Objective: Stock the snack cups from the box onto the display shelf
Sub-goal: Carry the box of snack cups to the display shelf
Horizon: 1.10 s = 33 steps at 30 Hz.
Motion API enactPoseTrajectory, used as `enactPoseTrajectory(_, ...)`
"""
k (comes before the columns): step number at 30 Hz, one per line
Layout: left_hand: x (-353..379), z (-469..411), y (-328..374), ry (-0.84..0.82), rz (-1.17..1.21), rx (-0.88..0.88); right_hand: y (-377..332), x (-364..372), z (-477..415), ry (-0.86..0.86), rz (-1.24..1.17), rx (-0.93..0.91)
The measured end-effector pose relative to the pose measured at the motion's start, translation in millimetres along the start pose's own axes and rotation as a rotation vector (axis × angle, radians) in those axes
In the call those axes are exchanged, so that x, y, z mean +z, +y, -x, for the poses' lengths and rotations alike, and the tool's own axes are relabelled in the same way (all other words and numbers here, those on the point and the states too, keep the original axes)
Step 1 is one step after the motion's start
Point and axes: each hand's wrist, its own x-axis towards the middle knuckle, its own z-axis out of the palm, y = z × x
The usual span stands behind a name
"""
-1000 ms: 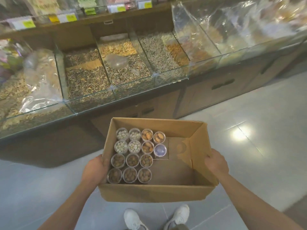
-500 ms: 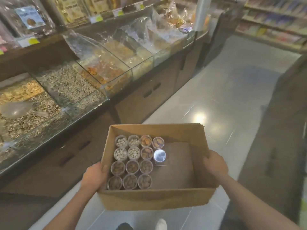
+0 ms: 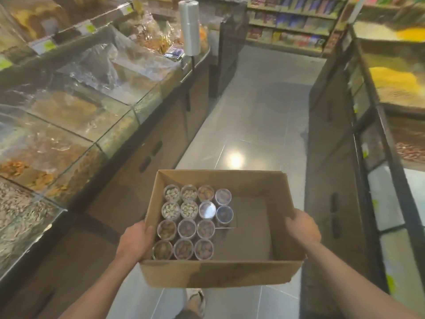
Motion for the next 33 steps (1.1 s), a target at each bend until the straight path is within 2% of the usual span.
enactPoseTrajectory(5,-26,-95,62,-0.023,-0.039,0.082,-32,-18,-65,0.034,-0.030,0.111)
enactPoseTrajectory(13,-46,-224,164,-0.042,-0.081,0.163,-74,-55,-190,0.059,-0.031,0.180)
enactPoseTrajectory(16,-44,-266,204,-0.047,-0.055,0.164,-86,-68,-249,0.046,-0.039,0.164)
enactPoseTrajectory(26,-31,-382,328,-0.033,0.003,0.003,-143,-142,-451,-0.009,0.032,0.016)
enactPoseTrajectory(33,-37,-465,414,0.020,-0.017,-0.005,-192,-177,-587,0.004,0.040,-0.042)
